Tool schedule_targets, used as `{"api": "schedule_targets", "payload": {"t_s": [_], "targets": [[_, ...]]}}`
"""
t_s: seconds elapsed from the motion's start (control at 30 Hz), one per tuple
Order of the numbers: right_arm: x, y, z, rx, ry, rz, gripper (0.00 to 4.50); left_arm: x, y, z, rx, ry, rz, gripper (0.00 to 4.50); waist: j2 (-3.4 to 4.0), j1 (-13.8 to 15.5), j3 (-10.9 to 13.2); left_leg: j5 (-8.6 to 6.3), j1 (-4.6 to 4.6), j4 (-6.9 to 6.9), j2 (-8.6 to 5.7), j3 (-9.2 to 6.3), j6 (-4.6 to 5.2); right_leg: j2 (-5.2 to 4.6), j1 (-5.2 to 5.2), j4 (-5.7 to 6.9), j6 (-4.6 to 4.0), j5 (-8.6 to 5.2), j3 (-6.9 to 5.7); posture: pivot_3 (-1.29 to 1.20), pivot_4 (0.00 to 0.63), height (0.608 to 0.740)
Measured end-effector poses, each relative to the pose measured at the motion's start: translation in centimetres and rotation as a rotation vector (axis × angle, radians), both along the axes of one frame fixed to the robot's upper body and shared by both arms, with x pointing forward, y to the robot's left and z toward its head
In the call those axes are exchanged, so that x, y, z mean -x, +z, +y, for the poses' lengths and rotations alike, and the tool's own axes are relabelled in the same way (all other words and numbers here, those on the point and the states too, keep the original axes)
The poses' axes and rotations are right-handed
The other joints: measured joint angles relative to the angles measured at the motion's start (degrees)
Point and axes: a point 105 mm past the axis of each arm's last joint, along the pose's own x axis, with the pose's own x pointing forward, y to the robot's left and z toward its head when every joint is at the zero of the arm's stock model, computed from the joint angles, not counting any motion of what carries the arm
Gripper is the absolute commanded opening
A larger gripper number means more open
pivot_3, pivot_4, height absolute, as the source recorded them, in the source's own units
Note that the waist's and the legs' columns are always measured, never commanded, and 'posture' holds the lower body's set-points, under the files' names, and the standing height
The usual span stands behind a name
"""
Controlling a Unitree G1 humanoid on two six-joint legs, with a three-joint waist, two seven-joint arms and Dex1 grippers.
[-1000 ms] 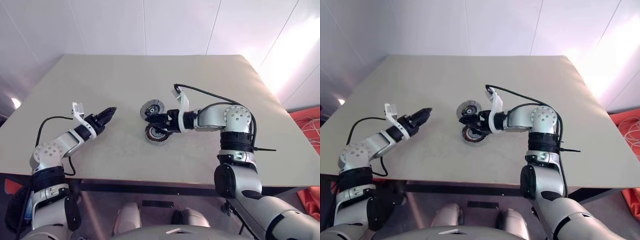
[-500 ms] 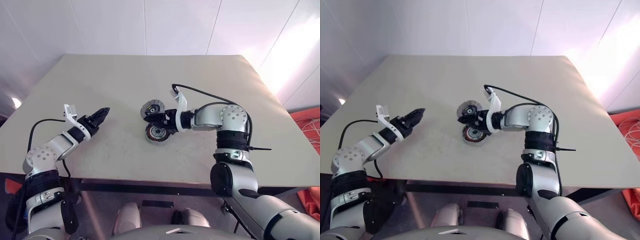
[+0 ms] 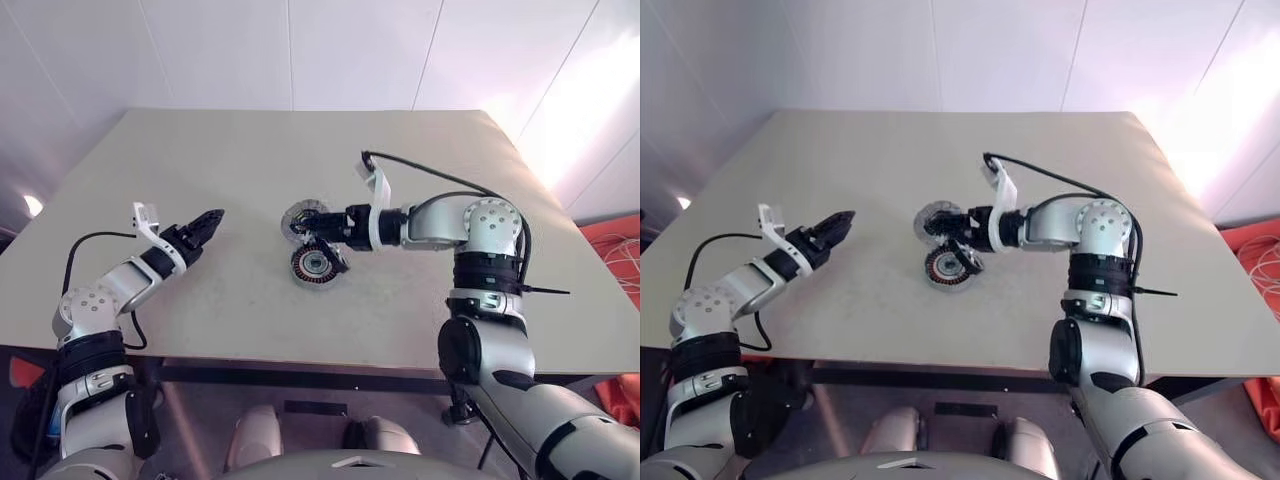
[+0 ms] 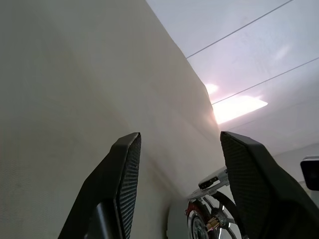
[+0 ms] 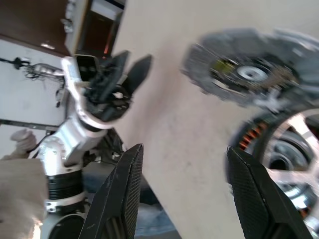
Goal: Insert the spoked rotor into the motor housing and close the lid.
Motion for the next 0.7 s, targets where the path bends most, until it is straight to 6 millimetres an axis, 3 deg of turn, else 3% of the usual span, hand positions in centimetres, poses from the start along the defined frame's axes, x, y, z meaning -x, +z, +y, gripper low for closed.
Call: {"api": "schedule_targets", "payload": {"t_s": [0.33,0.57,0.7], "targets": [[-0.2,0.1,-0.2,0.012,0.018,-0.026,3.04,0.0,0.0,-0.1,-0.001,-0.003,0.000,2.69,0.00,0.0,0.0,0.01,0.11,0.00,0.01,0.00,-0.02,0.00,0.12,0.00,-0.01,-0.01,0.00,0.00,0.000,0.740],[-1.6,3.1,-0.8,-0.011,-0.015,-0.099,3.04,0.0,-0.1,-0.1,0.000,-0.003,0.002,2.69,0.00,0.0,0.0,0.01,0.07,-0.01,0.01,0.00,-0.02,0.01,0.08,-0.01,-0.02,-0.01,0.00,0.00,0.000,0.740],[-1.8,2.4,-1.1,0.005,-0.031,-0.078,3.04,0.0,-0.1,-0.1,0.000,-0.003,0.003,2.69,0.00,0.0,0.0,0.01,0.06,-0.01,0.00,0.00,-0.02,0.00,0.00,-0.01,-0.04,0.00,0.00,0.00,0.000,0.740]]}}
